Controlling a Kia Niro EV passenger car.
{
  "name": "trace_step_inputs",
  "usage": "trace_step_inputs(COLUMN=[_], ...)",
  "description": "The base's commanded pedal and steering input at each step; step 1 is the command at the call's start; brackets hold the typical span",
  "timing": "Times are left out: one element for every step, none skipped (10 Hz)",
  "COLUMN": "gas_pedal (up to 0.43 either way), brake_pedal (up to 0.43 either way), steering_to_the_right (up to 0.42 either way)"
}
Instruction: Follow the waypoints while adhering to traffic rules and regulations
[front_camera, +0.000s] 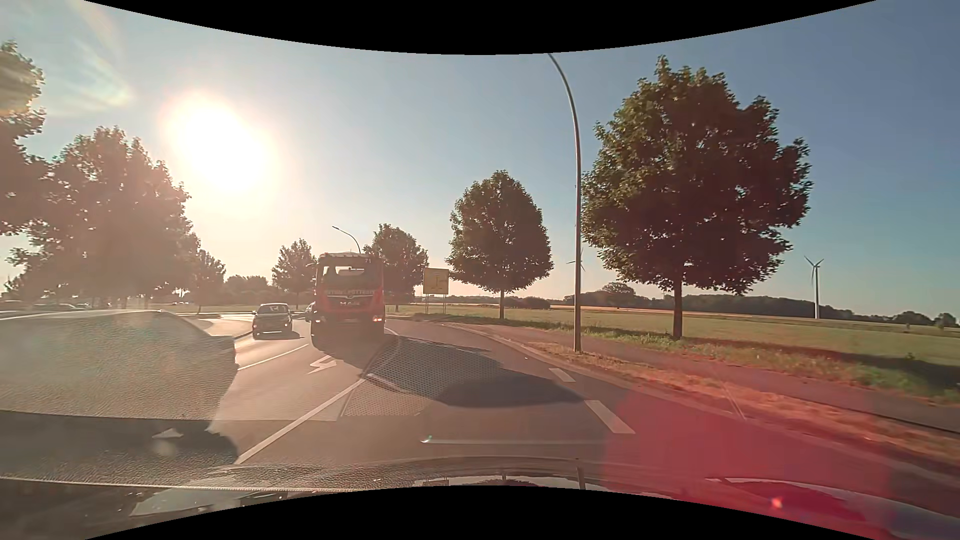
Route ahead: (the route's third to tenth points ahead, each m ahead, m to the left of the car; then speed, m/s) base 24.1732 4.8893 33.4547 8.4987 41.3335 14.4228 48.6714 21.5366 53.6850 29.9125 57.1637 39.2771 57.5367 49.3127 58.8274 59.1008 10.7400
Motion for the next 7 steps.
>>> trace_step_inputs(gas_pedal=[0.169,0.169,0.169,0.169,0.169,0.169,0.169], brake_pedal=[0.000,0.000,0.000,0.000,0.000,0.000,0.000], steering_to_the_right=[-0.026,-0.031,-0.033,-0.039,-0.046,-0.054,-0.062])
